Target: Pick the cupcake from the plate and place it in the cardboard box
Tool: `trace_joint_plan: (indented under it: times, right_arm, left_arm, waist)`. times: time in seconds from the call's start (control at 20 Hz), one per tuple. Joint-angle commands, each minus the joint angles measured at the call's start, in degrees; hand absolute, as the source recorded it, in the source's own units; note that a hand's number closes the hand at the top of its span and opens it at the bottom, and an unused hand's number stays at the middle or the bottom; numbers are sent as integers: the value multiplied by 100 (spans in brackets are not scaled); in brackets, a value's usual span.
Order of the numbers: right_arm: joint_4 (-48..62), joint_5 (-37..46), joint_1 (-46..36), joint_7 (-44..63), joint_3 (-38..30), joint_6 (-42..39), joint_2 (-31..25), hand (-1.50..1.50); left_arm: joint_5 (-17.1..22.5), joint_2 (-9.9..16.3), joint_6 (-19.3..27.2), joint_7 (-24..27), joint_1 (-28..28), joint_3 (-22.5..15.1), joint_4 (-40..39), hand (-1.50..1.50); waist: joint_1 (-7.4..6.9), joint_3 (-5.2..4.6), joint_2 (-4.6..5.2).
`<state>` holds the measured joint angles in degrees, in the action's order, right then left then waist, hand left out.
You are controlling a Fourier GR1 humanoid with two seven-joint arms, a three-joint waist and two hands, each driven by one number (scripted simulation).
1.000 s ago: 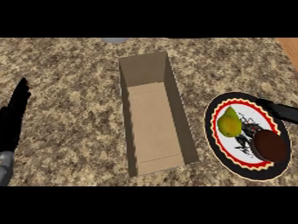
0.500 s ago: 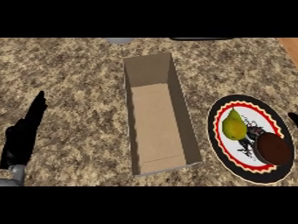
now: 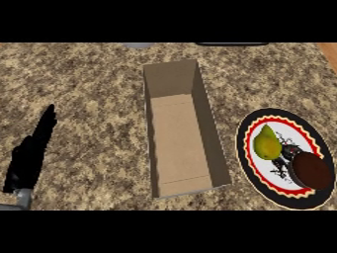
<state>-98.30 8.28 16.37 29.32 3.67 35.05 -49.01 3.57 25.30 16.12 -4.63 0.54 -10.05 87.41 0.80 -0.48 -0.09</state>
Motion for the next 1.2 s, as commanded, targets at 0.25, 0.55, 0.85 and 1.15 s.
trace_joint_plan:
  times: [0.25,0.55,0.85,1.15]
  right_arm:
    - [-1600,-435,-267,3028,780,-1858,-919,-150]
    - [-1728,-98,-1118,4456,1113,-2233,-706,-150]
    - [-1470,402,-1328,4752,1410,-2197,-197,-150]
    - [-1112,545,-1501,4851,1481,-2329,134,-150]
  left_arm:
    - [-56,-109,-74,162,-82,-39,-49,0]
    - [-338,-360,134,-3,-128,-153,140,0]
    - [-152,-315,-150,84,-81,104,-56,0]
    - [-460,-457,1,4,-121,-46,180,0]
  waist:
    - [-174,27,21]
    - [-172,42,17]
    - [-126,42,14]
    - [-141,45,11]
